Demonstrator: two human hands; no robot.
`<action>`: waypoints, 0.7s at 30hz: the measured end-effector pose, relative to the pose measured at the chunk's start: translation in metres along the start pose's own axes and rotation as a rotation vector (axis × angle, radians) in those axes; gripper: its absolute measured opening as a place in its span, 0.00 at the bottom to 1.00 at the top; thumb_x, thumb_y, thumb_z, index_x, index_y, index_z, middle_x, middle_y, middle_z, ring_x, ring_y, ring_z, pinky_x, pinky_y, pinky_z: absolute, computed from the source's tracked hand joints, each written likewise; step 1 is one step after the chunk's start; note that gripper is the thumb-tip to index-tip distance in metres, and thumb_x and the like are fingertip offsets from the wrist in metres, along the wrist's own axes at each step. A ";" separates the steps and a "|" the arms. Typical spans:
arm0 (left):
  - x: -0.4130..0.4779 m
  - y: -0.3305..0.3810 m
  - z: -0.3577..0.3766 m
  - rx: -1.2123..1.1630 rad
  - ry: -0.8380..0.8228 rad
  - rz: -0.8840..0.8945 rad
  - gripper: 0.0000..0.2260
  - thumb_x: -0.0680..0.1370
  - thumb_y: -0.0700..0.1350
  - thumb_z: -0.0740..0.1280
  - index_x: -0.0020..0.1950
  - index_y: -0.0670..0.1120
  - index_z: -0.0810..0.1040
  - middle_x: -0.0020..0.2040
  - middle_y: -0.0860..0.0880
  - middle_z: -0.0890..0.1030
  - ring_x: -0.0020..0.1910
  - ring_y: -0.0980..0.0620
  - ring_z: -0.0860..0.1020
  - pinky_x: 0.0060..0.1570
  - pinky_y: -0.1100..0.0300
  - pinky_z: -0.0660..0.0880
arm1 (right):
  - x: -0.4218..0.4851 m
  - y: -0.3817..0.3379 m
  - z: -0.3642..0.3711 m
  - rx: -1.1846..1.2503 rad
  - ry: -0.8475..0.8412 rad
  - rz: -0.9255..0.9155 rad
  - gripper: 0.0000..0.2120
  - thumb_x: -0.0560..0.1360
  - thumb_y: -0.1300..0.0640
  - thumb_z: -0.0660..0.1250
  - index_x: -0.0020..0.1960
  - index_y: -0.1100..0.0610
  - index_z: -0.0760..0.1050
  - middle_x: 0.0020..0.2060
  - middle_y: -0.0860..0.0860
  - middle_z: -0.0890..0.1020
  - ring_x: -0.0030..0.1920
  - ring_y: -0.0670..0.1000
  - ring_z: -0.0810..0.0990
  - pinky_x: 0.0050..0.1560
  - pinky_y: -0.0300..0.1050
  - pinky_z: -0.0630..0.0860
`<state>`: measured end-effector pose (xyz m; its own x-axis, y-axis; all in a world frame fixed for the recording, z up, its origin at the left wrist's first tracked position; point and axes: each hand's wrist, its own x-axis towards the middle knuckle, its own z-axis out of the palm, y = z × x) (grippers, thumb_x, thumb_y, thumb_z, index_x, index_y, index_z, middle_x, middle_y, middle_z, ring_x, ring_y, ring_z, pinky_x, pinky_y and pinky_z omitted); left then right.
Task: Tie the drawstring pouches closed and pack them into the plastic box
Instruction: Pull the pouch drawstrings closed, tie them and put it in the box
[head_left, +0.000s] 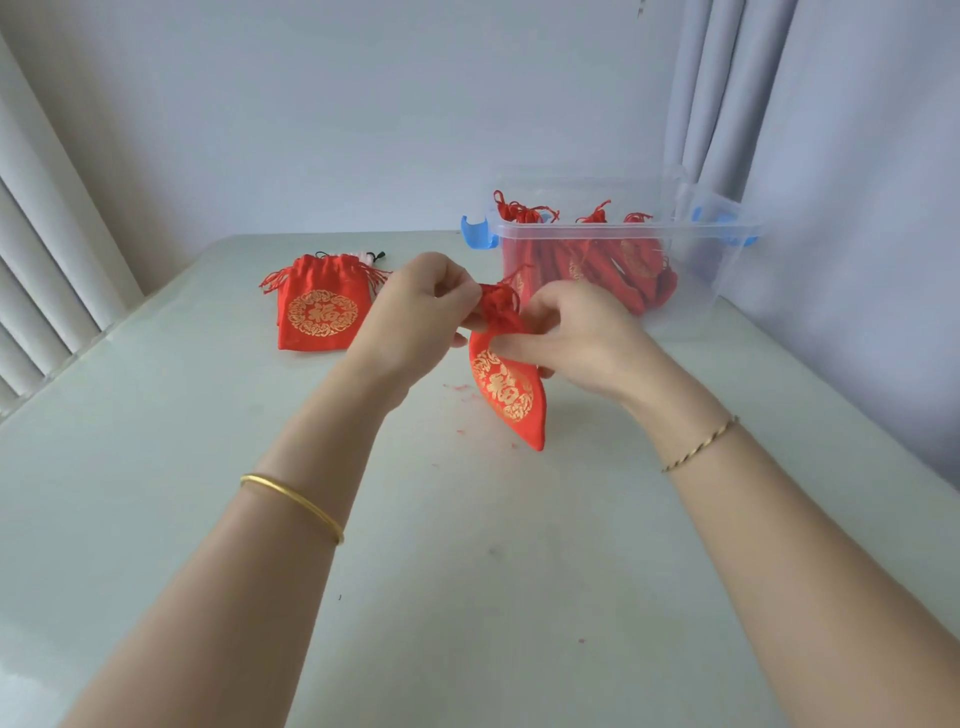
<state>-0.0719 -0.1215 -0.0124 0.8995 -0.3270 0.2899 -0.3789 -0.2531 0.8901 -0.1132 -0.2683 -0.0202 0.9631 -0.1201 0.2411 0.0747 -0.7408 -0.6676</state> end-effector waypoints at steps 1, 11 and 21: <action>0.003 0.004 0.004 -0.016 -0.026 0.002 0.06 0.79 0.39 0.59 0.42 0.45 0.71 0.40 0.49 0.81 0.40 0.55 0.81 0.39 0.62 0.75 | 0.000 0.003 -0.001 -0.054 0.055 -0.028 0.13 0.69 0.53 0.72 0.40 0.64 0.77 0.34 0.57 0.79 0.36 0.54 0.76 0.37 0.46 0.69; 0.057 0.023 0.037 -0.063 0.060 0.006 0.07 0.77 0.37 0.59 0.42 0.47 0.71 0.37 0.51 0.76 0.35 0.56 0.76 0.31 0.69 0.73 | 0.037 0.030 -0.082 0.102 0.462 0.055 0.16 0.70 0.53 0.67 0.31 0.65 0.71 0.25 0.64 0.71 0.22 0.49 0.71 0.29 0.49 0.68; 0.118 0.016 0.050 -0.027 0.292 0.052 0.09 0.74 0.35 0.58 0.47 0.46 0.74 0.44 0.50 0.76 0.46 0.50 0.77 0.39 0.62 0.71 | 0.136 0.043 -0.158 -0.398 0.743 0.154 0.09 0.78 0.54 0.58 0.45 0.56 0.75 0.47 0.58 0.79 0.54 0.60 0.79 0.41 0.47 0.73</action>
<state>0.0171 -0.2094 0.0188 0.9051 -0.0622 0.4206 -0.4235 -0.2176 0.8794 -0.0197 -0.4206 0.0953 0.5255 -0.5375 0.6595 -0.2736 -0.8407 -0.4672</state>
